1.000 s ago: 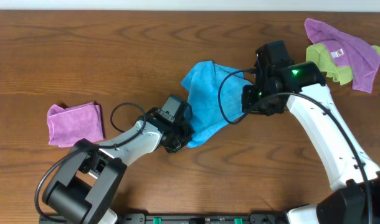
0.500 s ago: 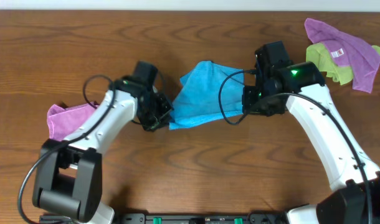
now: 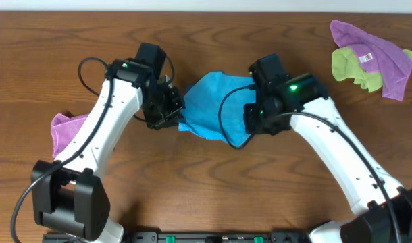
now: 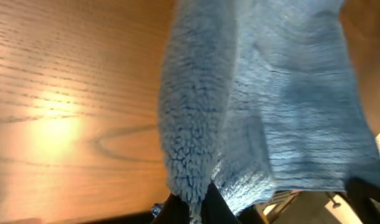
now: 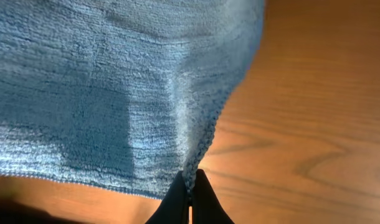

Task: Fold the cloth
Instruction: 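Pull the grippers apart to stretch the blue cloth between them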

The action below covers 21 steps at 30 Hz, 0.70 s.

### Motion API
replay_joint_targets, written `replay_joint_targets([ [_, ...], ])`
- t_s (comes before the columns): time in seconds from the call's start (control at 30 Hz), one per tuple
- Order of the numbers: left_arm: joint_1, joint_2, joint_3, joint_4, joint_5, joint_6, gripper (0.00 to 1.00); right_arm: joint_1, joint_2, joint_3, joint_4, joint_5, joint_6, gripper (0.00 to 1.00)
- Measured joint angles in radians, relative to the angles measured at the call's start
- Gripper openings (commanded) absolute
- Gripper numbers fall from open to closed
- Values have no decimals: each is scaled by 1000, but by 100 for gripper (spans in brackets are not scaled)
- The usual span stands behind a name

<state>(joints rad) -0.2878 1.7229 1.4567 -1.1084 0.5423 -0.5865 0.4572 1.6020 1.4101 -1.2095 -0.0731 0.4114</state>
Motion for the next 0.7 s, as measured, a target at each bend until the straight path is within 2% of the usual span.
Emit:
replay_joint_targets([
  [0.13, 1, -30, 22, -43, -11, 21, 6, 23, -16, 0, -31, 21, 37, 1],
  [0.47, 16, -181, 34, -146, -52, 47, 6, 24, -237, -1, -82, 56, 71, 1],
  [0.7, 16, -181, 34, -158, -64, 69, 6, 24, -234, -1, -108, 71, 76, 1],
])
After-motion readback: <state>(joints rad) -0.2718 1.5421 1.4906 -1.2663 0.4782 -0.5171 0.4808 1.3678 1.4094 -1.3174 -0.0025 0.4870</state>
